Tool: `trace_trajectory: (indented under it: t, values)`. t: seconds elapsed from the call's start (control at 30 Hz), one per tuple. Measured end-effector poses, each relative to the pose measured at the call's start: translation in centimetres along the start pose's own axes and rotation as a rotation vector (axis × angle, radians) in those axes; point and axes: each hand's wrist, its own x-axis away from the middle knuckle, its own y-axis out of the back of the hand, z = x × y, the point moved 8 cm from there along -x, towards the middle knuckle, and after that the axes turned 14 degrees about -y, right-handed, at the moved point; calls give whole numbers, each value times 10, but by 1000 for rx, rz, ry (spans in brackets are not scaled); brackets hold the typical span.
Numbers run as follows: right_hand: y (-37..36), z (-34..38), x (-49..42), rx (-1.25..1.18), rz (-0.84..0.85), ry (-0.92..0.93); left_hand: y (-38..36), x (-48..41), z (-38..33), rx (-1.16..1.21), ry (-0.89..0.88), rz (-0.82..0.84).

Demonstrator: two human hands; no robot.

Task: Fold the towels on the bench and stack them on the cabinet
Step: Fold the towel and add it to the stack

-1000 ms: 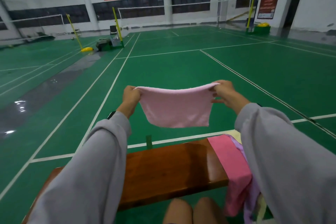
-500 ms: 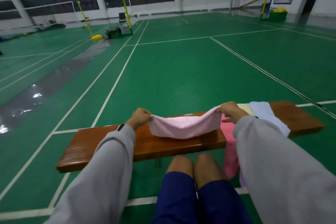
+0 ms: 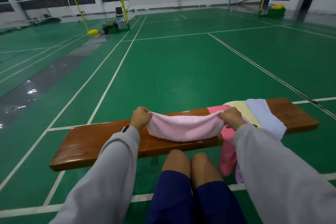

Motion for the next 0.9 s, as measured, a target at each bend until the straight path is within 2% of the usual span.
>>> trace_trajectory:
  t: [0.2,0.4,0.53,0.67,0.8,0.9]
  values:
    - [-13,28,-43,144,-5,84,-7,-38,18,-27,45,-89]
    - [-53,40,-103,283,4,109,-35,-79,35,-14,99,-75]
    - [-76,42,-112,492,-53,99,-67,-90,55,-26,159,-18]
    - [-119,51,-102,661,-50,172,-106,-79,83,-77,281,157]
    - [-182,48,-93,590,153,203,-124,-65,93,-96,359,263]
    - [-222,50,-69,577,279,227,-137,-51,91,-8,456,371]
